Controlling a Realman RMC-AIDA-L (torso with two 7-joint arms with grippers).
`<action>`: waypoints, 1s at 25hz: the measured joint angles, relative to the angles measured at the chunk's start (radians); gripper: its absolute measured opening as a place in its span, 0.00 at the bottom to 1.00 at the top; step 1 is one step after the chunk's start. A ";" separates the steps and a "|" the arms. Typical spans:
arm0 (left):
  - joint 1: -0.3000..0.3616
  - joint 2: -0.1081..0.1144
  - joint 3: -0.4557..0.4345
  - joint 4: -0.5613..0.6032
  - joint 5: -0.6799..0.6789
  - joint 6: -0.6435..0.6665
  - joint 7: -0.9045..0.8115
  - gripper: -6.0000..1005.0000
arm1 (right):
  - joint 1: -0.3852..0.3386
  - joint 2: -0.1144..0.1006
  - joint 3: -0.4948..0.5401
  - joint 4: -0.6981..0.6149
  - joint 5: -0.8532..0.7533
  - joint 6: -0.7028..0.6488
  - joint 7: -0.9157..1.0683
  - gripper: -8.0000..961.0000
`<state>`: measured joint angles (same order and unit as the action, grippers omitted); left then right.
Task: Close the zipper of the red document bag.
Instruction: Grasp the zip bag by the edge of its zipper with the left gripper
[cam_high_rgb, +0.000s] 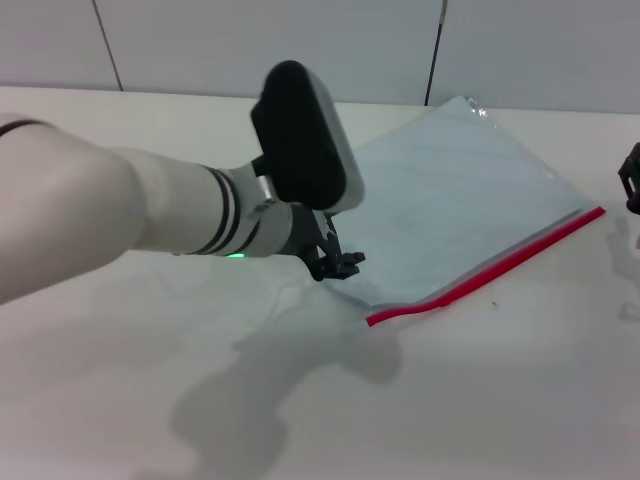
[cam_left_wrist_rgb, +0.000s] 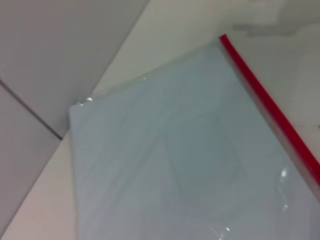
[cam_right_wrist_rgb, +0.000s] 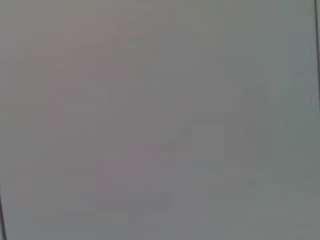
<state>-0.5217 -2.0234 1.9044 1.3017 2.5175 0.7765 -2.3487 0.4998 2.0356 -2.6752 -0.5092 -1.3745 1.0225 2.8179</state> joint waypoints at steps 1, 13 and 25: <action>-0.004 -0.003 -0.001 0.008 0.016 0.018 -0.003 0.67 | 0.002 0.000 0.000 0.000 0.000 -0.003 0.000 0.77; -0.064 -0.006 0.011 0.115 0.032 0.212 -0.032 0.67 | 0.012 0.000 0.000 0.000 0.000 -0.007 0.000 0.77; -0.140 -0.006 0.084 0.107 0.041 0.302 -0.116 0.67 | 0.025 0.000 0.000 0.000 0.000 -0.020 0.000 0.77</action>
<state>-0.6616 -2.0295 1.9884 1.4087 2.5581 1.0790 -2.4651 0.5247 2.0356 -2.6753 -0.5093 -1.3745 1.0030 2.8179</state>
